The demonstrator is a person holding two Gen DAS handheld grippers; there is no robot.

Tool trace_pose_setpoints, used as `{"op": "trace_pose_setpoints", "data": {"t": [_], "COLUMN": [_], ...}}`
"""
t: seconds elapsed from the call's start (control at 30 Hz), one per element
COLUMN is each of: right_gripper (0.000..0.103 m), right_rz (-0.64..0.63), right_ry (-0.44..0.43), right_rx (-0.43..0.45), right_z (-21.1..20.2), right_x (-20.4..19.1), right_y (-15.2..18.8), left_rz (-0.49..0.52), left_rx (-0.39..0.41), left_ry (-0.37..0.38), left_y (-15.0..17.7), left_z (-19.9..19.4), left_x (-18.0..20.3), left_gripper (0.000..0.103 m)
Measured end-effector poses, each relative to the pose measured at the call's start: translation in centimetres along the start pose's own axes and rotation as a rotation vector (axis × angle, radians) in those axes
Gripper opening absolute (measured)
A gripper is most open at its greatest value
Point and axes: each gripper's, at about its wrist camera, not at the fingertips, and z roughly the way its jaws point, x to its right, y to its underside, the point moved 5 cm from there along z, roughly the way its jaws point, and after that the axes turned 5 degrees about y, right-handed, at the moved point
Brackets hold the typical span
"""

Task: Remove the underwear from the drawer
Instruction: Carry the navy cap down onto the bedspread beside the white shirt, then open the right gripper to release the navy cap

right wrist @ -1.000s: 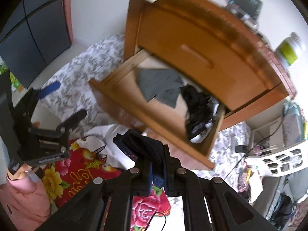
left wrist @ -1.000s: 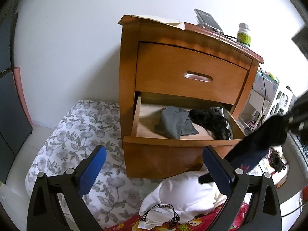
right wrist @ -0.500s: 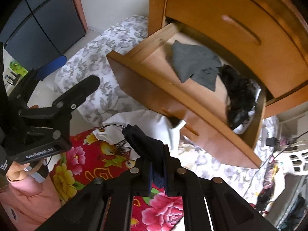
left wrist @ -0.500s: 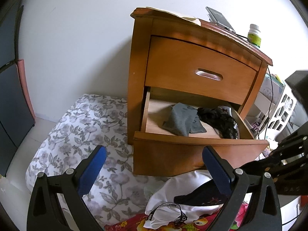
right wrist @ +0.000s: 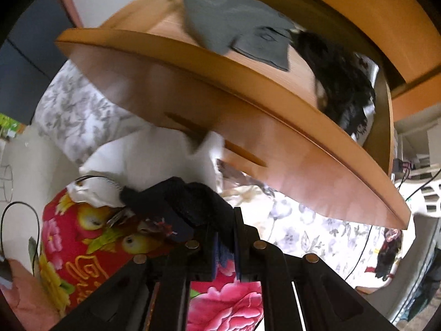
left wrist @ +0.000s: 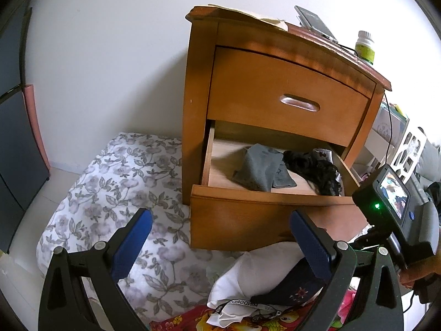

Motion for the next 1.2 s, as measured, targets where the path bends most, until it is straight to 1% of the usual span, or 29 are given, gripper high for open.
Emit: {"op": "trace_pose_setpoints", "data": {"t": [0.2,0.3,0.4,0.47,0.5,0.67,0.73,0.8,0.83,0.87,0.9,1.0,1.07,1.2], "right_gripper": [0.010,0.010,0.015,0.028,0.030,0.031,0.033,0.048,0.059,0.061,0.061,0.066,0.072,0.080], "right_rz": [0.035,0.039,0.032,0.043,0.052,0.062,0.079,0.092,0.105,0.119,0.130,0.195,0.230,0.289], "right_ry": [0.016,0.013,0.025,0.024,0.026,0.033,0.036,0.054,0.067,0.078,0.077,0.050,0.045,0.062], "right_rx": [-0.022,-0.025,-0.016,0.000,0.014,0.086,0.141,0.191,0.228,0.266,0.296,0.348,0.366,0.402], "right_z": [1.0,1.0,0.5,-0.1,-0.6,-3.1,-4.6,-5.7,-6.4,-7.1,-7.7,-8.5,-8.5,-8.8], "right_x": [1.8,1.9,1.9,2.2,2.4,2.6,2.7,2.6,2.7,2.7,2.8,3.1,3.2,3.8], "right_y": [0.4,0.6,0.5,0.4,0.3,0.2,0.4,0.5,0.7,0.9,1.1,1.4,1.5,2.0], "left_rz": [0.007,0.012,0.022,0.026,0.028,0.028,0.029,0.029,0.030,0.030,0.028,0.030,0.034,0.031], "left_rx": [-0.008,-0.009,-0.014,-0.016,-0.016,-0.018,-0.020,-0.021,-0.022,-0.024,-0.028,-0.042,-0.049,-0.050], "left_ry": [-0.004,-0.002,-0.002,-0.002,-0.002,-0.004,-0.006,-0.009,-0.011,-0.013,-0.020,-0.038,-0.047,-0.069], "left_y": [0.1,0.2,0.3,0.3,0.3,0.3,0.3,0.3,0.3,0.3,0.4,0.6,0.7,0.7], "left_z": [0.1,0.2,0.3,0.3,0.2,0.2,0.1,0.1,0.1,0.2,0.2,0.3,0.4,0.4], "left_x": [0.1,0.2,0.4,0.4,0.4,0.4,0.3,0.3,0.2,0.2,0.0,-0.1,-0.2,0.0], "left_gripper": [0.100,0.100,0.100,0.100,0.100,0.100,0.100,0.100,0.100,0.100,0.100,0.100,0.100,0.100]}}
